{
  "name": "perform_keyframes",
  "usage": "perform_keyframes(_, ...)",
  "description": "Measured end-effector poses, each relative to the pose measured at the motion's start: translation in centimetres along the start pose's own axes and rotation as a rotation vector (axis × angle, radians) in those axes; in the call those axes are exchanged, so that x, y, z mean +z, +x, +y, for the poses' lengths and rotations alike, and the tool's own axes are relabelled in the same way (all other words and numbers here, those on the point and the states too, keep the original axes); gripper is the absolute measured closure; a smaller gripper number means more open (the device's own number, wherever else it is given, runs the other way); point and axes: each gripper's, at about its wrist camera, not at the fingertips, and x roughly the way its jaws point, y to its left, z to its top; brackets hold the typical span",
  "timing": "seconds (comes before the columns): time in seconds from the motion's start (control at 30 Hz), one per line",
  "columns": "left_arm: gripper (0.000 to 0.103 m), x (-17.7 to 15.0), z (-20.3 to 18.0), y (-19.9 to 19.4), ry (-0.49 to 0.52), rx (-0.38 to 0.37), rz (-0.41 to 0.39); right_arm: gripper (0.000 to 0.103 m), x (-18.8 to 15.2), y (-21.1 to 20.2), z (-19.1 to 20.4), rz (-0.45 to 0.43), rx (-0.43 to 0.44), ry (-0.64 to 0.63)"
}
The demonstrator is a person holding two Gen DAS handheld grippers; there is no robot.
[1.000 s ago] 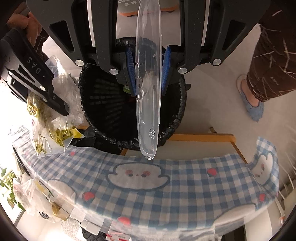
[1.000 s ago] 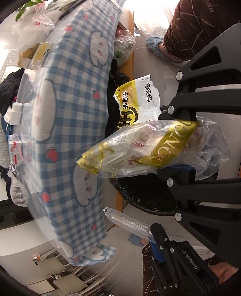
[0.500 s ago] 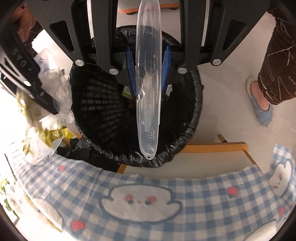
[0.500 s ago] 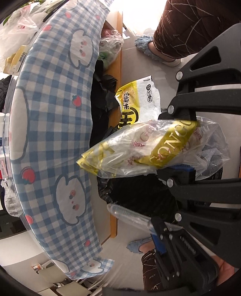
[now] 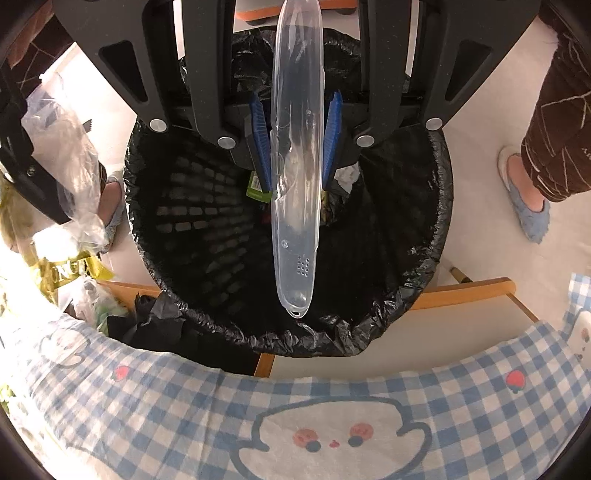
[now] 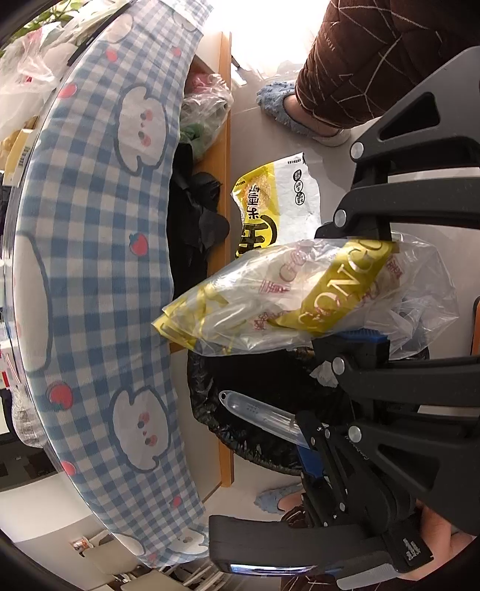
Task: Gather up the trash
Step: 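Open the left gripper to drop the clear tube into the bin, then open the right gripper to drop the gold-printed bag into the bin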
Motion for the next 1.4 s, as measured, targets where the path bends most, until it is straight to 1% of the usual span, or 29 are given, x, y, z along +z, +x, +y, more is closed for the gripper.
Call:
perform_keyframes(0.03, 0.071, 0.0, 0.0, -0.1, 0.000, 0.003, -0.006, 0.075, 0.0, 0.0, -0.1, 0.002, 0.001, 0.003)
perform_keyframes(0.07, 0.059, 0.1, -0.1, -0.2, 0.000, 0.007, -0.012, 0.075, 0.0, 0.1, -0.2, 0.003, -0.001, 0.004)
perform_keyframes(0.1, 0.053, 0.1, 0.0, -0.4, 0.001, 0.015, -0.024, 0.075, 0.0, 0.2, -0.2, 0.006, -0.002, 0.005)
perform_keyframes(0.17, 0.051, 0.2, 0.2, -0.9, 0.001, 0.014, -0.038, 0.075, 0.0, 0.4, 0.0, 0.012, 0.001, 0.002)
perform_keyframes(0.23, 0.040, 0.3, 0.5, -1.3, -0.002, 0.016, -0.051, 0.074, 0.1, 0.4, 0.3, 0.011, 0.001, -0.008)
perform_keyframes(0.27, 0.036, 0.3, 0.5, -1.6, -0.001, 0.022, -0.057, 0.074, 0.1, 0.4, 0.4, 0.008, 0.003, -0.016)
perform_keyframes(0.3, 0.030, 0.3, 0.6, -1.8, 0.005, 0.032, -0.065, 0.074, 0.1, 0.4, 0.5, 0.004, 0.005, -0.020)
perform_keyframes(0.37, 0.025, 0.3, 0.6, -2.1, 0.013, 0.037, -0.074, 0.074, 0.1, 0.6, 0.8, 0.005, 0.008, -0.031)
perform_keyframes(0.5, 0.011, 0.2, 1.1, -3.0, 0.004, 0.041, -0.113, 0.074, 0.0, 1.3, 1.1, 0.017, 0.008, -0.038)
perform_keyframes(0.53, 0.009, 0.1, 1.2, -3.2, 0.004, 0.044, -0.119, 0.074, 0.1, 1.5, 1.2, 0.019, 0.009, -0.040)
perform_keyframes(0.6, 0.006, 0.2, 1.5, -3.5, 0.005, 0.048, -0.123, 0.073, 0.1, 1.8, 1.4, 0.023, 0.013, -0.044)
perform_keyframes(0.83, 0.006, 0.1, 2.6, -3.8, -0.025, 0.038, -0.119, 0.072, 0.0, 2.9, 2.6, 0.039, 0.023, -0.069)
perform_keyframes(0.93, 0.006, 0.0, 3.5, -4.0, -0.037, 0.045, -0.120, 0.072, 0.1, 3.5, 3.1, 0.049, 0.033, -0.073)
perform_keyframes(1.07, 0.006, -0.1, 4.4, -4.4, -0.037, 0.072, -0.131, 0.071, 0.2, 4.0, 4.3, 0.056, 0.041, -0.089)
perform_keyframes(1.23, 0.006, -0.2, 5.2, -4.5, -0.042, 0.076, -0.124, 0.068, 0.5, 4.1, 5.4, 0.049, 0.044, -0.110)
perform_keyframes(1.3, 0.006, -0.2, 5.4, -4.5, -0.042, 0.080, -0.125, 0.064, 0.5, 4.1, 5.7, 0.052, 0.049, -0.113)
perform_keyframes(1.4, 0.006, -0.2, 5.6, -4.5, -0.046, 0.081, -0.121, 0.061, 0.6, 4.1, 5.8, 0.054, 0.052, -0.114)
